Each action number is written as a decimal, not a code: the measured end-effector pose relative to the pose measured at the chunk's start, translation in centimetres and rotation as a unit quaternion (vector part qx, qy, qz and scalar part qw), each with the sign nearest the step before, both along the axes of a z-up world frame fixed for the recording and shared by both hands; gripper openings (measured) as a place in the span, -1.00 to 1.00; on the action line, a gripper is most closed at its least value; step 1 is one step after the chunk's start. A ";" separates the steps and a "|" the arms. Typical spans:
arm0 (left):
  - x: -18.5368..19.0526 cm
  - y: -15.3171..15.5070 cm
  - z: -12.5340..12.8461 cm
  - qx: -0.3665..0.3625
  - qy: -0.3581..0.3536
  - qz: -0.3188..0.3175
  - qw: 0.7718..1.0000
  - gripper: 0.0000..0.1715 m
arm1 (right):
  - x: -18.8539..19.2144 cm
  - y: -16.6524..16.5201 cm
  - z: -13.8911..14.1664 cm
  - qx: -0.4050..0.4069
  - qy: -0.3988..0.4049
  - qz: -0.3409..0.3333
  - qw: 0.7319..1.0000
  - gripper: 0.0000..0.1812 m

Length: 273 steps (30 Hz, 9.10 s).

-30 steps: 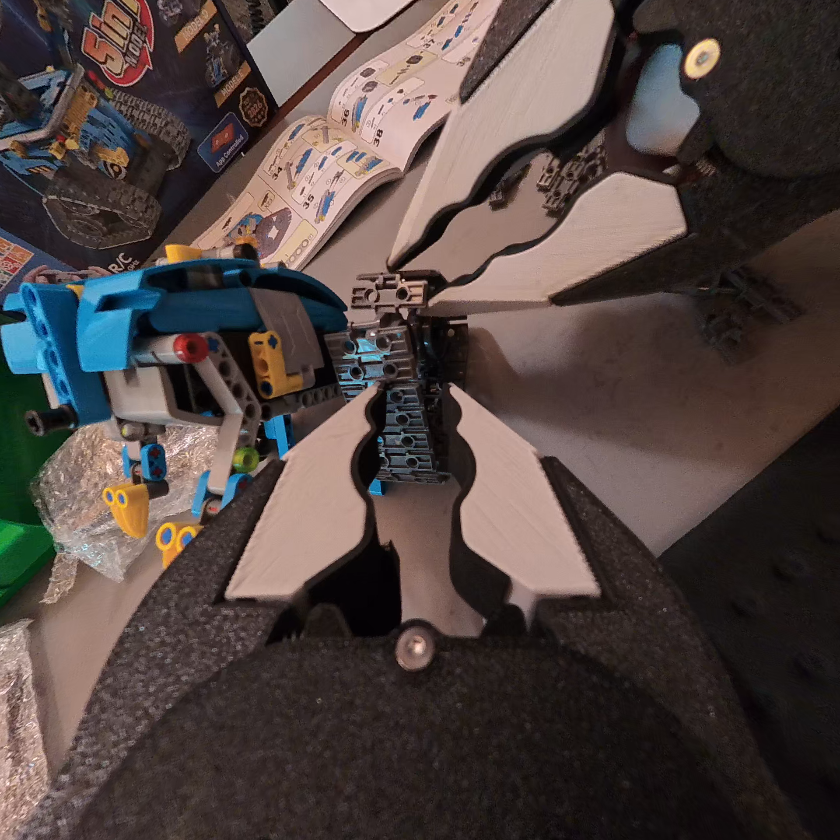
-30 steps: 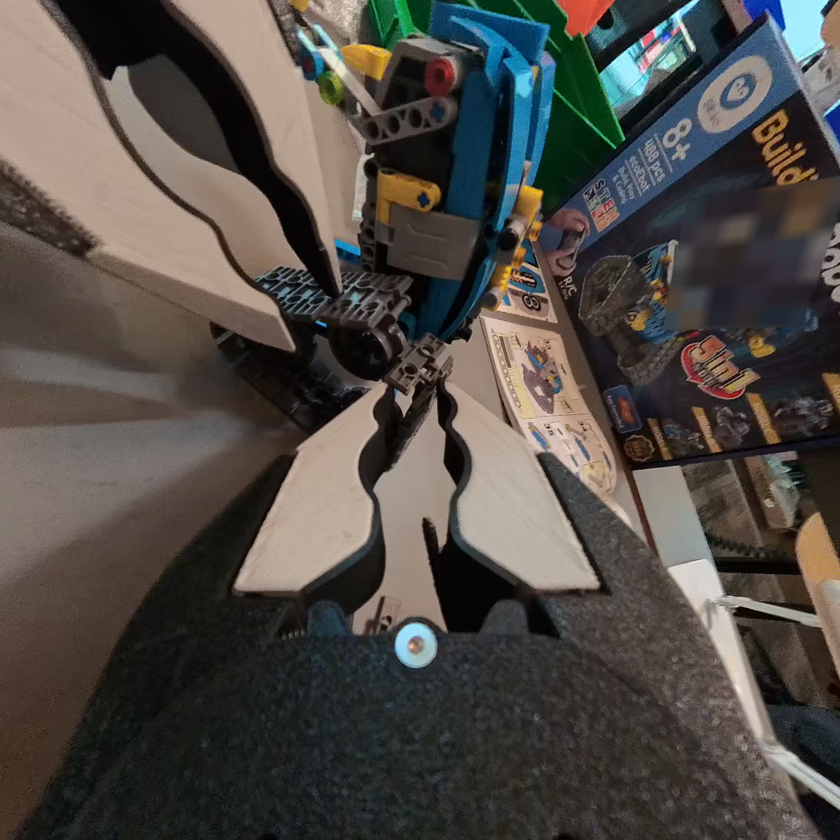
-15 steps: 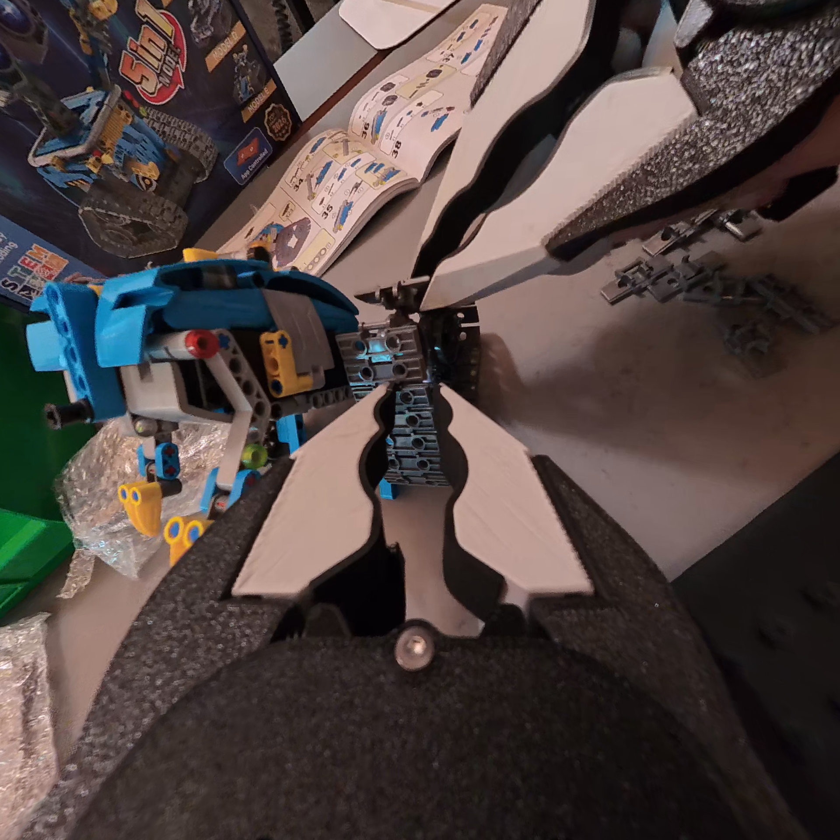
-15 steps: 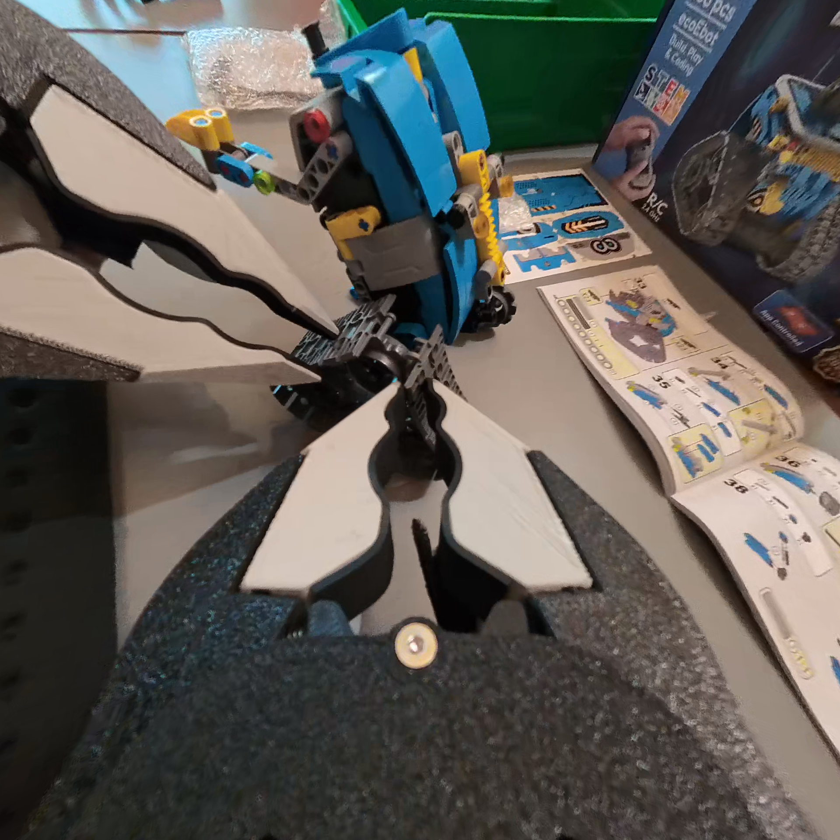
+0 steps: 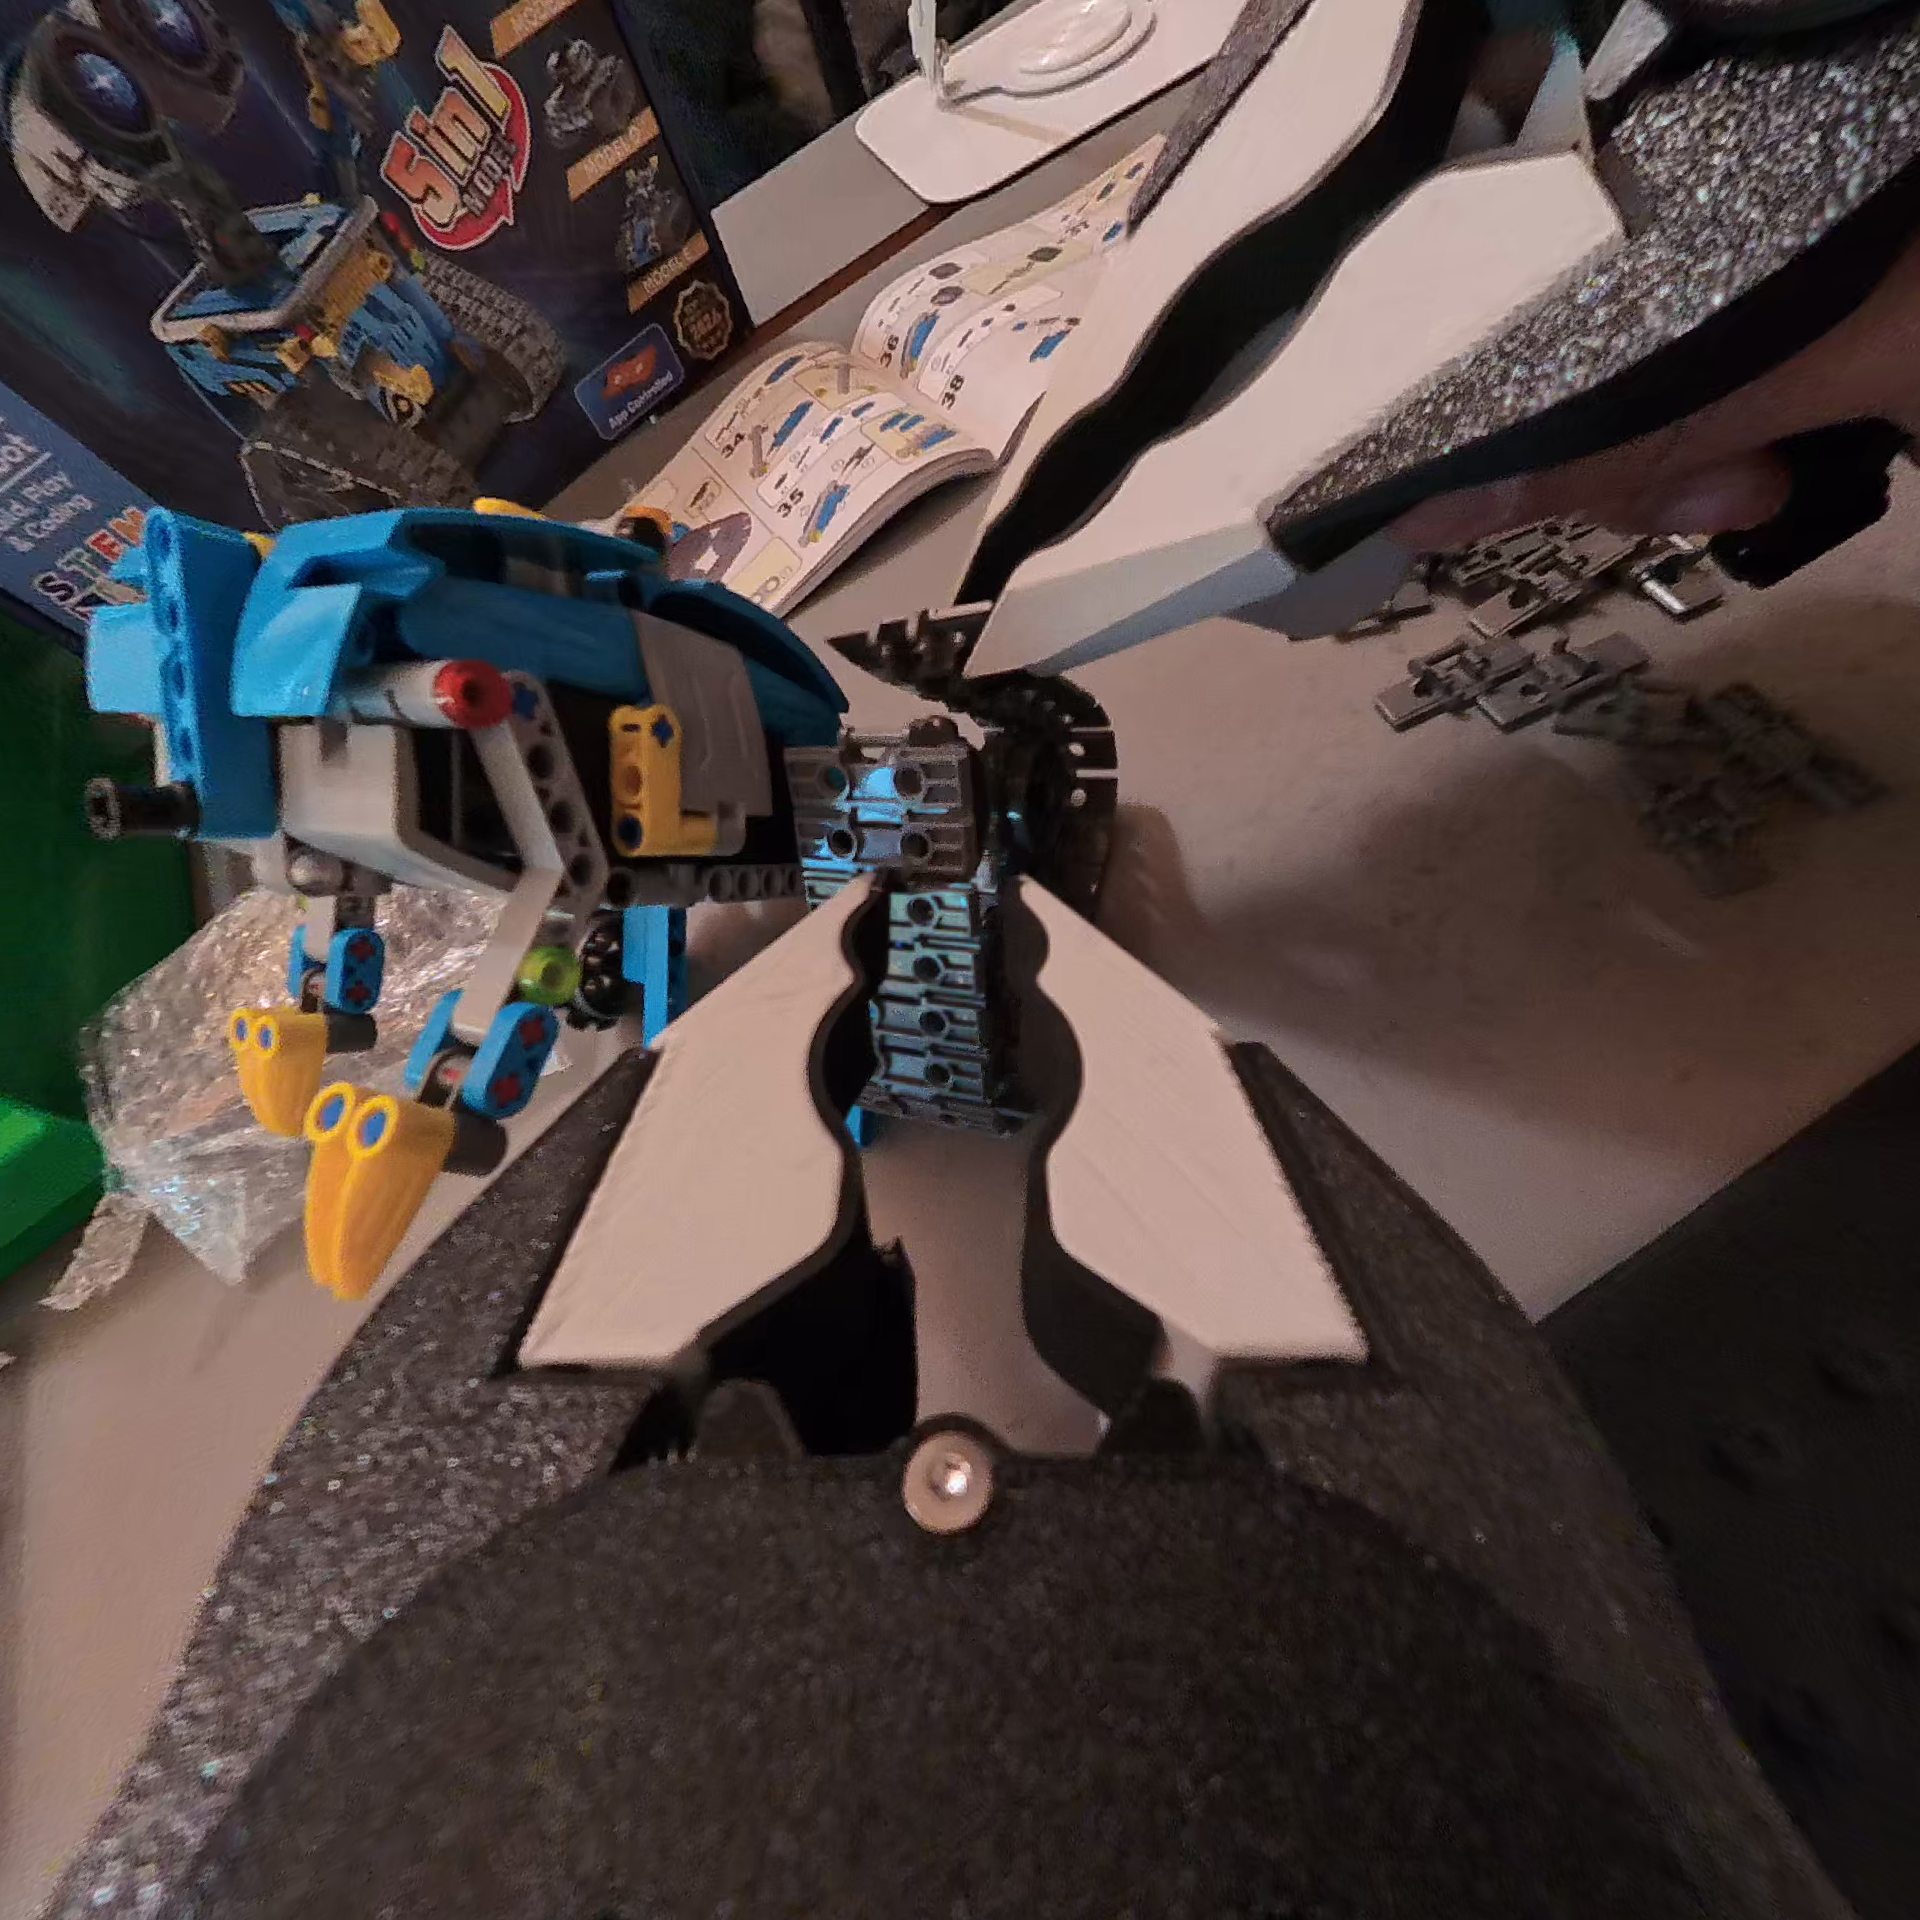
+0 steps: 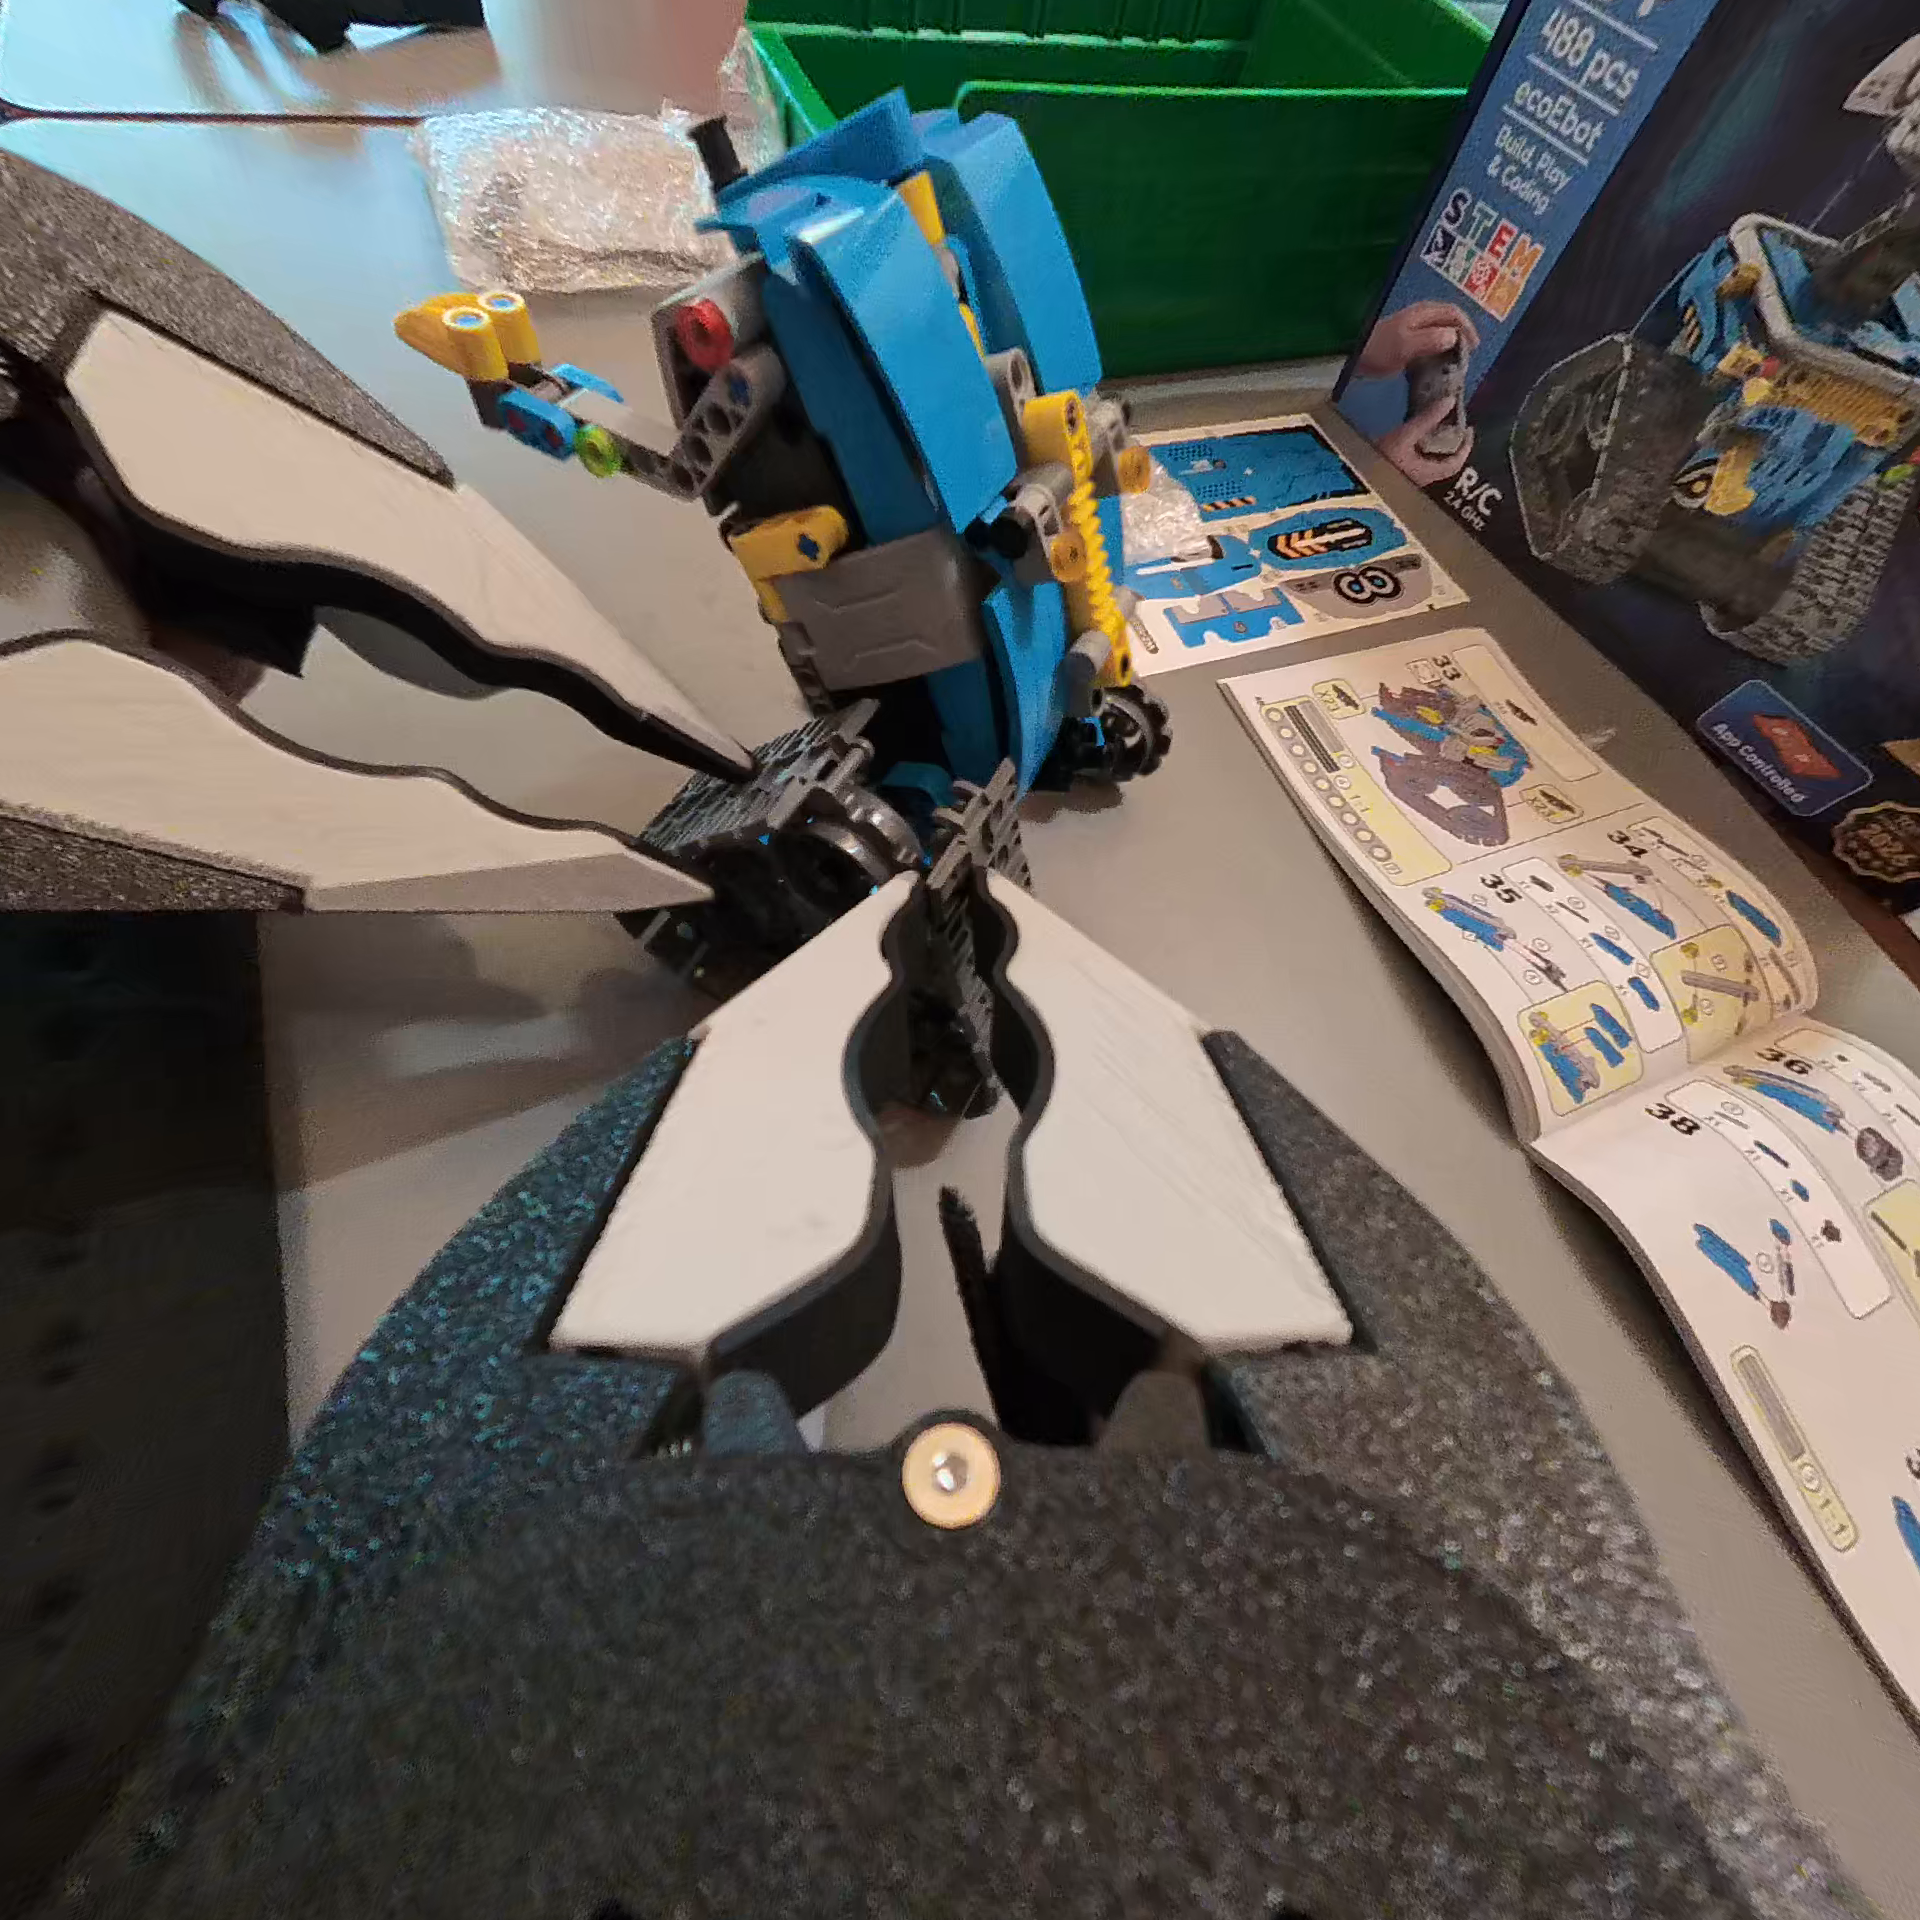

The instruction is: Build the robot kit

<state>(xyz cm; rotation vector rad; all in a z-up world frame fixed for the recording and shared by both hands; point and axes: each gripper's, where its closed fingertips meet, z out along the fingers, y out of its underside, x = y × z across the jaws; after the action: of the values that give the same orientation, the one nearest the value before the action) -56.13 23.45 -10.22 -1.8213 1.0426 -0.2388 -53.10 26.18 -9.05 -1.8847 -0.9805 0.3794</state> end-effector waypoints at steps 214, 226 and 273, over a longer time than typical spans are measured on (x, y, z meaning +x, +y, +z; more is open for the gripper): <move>0.8 3.8 0.4 0.220 0.284 -0.045 0.932 -0.83 | -1.1 0.5 -0.3 -0.062 0.041 0.146 0.986 -0.57; 0.3 3.7 0.3 0.228 0.280 -0.046 0.931 -0.84 | -2.1 0.4 -0.2 -0.121 0.125 0.114 0.978 -0.57; 0.7 3.5 0.5 0.226 0.219 -0.073 0.946 -0.85 | -1.1 -0.2 -1.1 -0.081 0.000 0.120 0.989 -0.47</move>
<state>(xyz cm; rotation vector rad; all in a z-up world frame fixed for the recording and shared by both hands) -55.44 26.93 -9.76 -1.4035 1.4095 0.3169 -54.19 25.99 -10.12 -1.9144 -1.2134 0.6176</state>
